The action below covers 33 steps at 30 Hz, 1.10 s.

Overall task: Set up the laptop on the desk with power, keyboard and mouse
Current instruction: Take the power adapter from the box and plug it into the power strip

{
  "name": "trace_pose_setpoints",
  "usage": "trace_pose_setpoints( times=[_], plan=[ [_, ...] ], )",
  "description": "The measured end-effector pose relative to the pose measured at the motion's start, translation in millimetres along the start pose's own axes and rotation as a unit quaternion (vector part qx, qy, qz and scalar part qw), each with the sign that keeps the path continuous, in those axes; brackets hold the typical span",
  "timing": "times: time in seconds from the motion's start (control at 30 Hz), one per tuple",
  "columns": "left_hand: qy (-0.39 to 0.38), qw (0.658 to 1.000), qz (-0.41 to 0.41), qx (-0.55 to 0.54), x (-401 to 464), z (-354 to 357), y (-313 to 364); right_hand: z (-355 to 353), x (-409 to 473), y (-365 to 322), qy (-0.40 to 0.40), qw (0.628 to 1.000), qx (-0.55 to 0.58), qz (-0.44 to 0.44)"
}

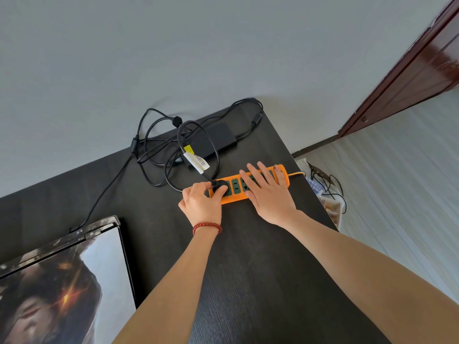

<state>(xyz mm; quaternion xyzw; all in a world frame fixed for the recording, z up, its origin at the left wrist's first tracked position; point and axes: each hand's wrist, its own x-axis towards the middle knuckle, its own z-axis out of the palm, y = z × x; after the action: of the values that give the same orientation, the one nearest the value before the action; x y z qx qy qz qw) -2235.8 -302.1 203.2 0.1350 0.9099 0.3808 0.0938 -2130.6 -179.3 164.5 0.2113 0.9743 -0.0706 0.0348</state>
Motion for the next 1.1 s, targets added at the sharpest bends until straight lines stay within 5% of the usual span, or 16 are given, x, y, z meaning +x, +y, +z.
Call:
trace_pose_setpoints(
  times=[0.77,1.1],
  plan=[
    [0.026,0.999,0.036,0.003,-4,14,-6,1,0,1,0.045,0.999,0.012,-0.004],
    [0.063,0.997,0.038,0.016,-10,24,-11,0,15,20,0.004,0.997,-0.010,-0.078]
  ],
)
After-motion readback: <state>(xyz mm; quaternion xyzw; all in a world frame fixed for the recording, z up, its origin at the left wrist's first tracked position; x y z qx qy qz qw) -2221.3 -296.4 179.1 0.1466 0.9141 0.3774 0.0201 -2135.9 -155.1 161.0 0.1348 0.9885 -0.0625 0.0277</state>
